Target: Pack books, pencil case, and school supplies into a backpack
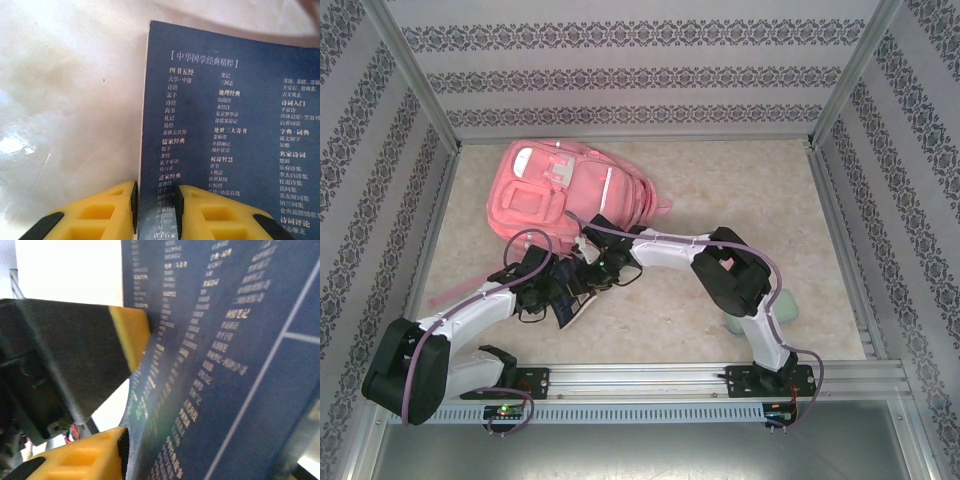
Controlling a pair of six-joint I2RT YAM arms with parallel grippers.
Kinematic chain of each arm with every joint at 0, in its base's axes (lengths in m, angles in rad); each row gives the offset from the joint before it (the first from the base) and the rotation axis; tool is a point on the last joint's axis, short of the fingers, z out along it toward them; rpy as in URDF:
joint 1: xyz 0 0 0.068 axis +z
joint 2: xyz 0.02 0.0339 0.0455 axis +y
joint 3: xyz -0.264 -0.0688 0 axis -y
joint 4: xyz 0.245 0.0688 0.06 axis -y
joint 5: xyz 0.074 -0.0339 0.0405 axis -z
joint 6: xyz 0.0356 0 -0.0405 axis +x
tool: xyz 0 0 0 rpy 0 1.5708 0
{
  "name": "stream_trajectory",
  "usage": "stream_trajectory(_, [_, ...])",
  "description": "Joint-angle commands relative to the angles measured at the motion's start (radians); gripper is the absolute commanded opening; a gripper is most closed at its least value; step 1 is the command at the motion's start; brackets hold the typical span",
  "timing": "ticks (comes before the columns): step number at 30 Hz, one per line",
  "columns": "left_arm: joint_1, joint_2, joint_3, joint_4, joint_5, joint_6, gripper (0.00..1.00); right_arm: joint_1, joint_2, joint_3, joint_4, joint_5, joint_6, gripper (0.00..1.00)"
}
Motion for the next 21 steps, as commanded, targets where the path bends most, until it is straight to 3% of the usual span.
stream_trajectory(1, [-0.004, -0.004, -0.039, -0.001, 0.057, 0.001, 0.27, 0.011, -0.063, 0.001, 0.065, -0.073, -0.001, 0.35])
stream_trajectory(5, [-0.004, -0.04, -0.021, -0.051, 0.028, 0.009, 0.28, -0.006, -0.06, -0.018, 0.03, -0.04, 0.007, 0.07])
stream_trajectory(8, [-0.001, -0.089, 0.028, -0.143, -0.024, 0.033, 0.32, -0.017, -0.095, -0.061, 0.039, -0.013, 0.016, 0.0])
stream_trajectory(15, [0.004, -0.264, 0.134, -0.295, -0.156, 0.078, 0.5, -0.054, -0.298, -0.153, 0.013, 0.119, -0.027, 0.0])
stream_trajectory(21, [0.024, -0.286, 0.236, -0.257, -0.106, 0.152, 0.53, -0.147, -0.466, -0.234, 0.0, 0.224, -0.059, 0.0])
